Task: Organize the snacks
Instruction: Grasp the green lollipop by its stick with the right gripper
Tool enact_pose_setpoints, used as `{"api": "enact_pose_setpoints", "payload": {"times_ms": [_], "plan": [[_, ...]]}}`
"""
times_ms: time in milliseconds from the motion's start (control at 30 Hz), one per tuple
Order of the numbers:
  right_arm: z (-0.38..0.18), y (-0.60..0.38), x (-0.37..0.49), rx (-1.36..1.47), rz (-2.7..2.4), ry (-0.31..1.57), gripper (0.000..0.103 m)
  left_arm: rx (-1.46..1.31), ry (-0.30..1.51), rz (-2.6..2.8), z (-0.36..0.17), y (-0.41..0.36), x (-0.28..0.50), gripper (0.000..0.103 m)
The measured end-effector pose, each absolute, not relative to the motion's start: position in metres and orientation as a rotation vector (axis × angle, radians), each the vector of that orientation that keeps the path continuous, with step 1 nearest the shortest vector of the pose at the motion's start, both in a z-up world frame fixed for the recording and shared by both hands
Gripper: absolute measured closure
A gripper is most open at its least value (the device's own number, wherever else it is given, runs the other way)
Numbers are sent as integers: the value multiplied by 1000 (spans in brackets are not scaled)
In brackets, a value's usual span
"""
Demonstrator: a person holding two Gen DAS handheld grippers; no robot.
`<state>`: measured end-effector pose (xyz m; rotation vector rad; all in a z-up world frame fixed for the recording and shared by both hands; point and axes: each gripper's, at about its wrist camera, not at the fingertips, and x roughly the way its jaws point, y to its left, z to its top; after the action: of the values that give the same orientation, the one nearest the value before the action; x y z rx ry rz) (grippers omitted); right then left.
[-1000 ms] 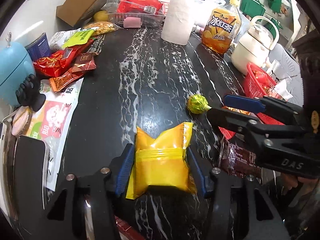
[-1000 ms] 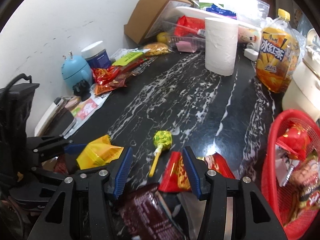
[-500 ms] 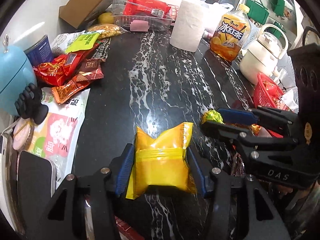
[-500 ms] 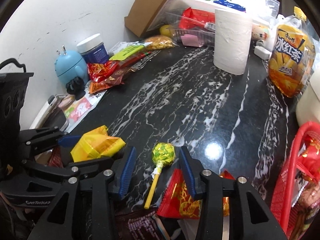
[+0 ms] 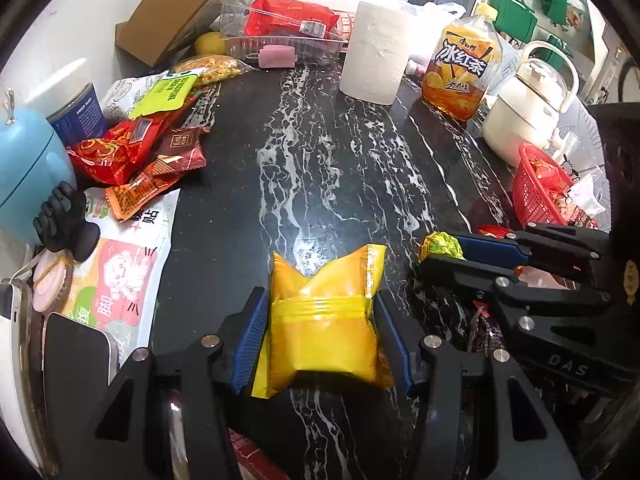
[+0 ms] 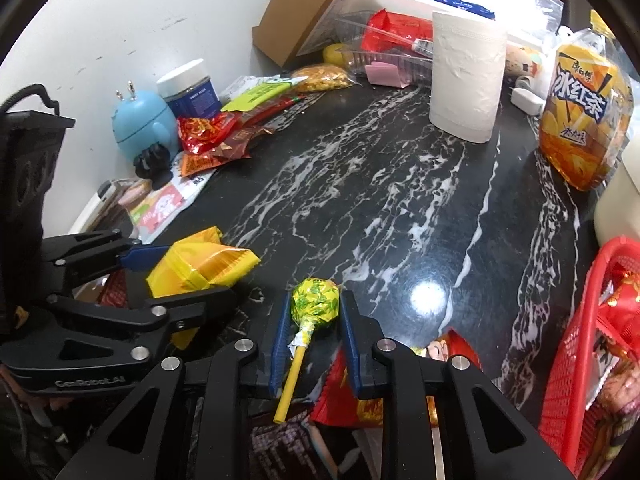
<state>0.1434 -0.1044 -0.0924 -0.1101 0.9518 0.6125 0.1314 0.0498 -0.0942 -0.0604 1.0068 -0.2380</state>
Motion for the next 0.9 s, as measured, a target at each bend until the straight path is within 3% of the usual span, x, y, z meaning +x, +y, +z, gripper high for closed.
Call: {"api": "enact_pose_setpoints", "payload": {"times_ms": [900], "plan": [[-52,-142,72,-52,564,857,79,1,913,-346,-56,7,82,50]]}}
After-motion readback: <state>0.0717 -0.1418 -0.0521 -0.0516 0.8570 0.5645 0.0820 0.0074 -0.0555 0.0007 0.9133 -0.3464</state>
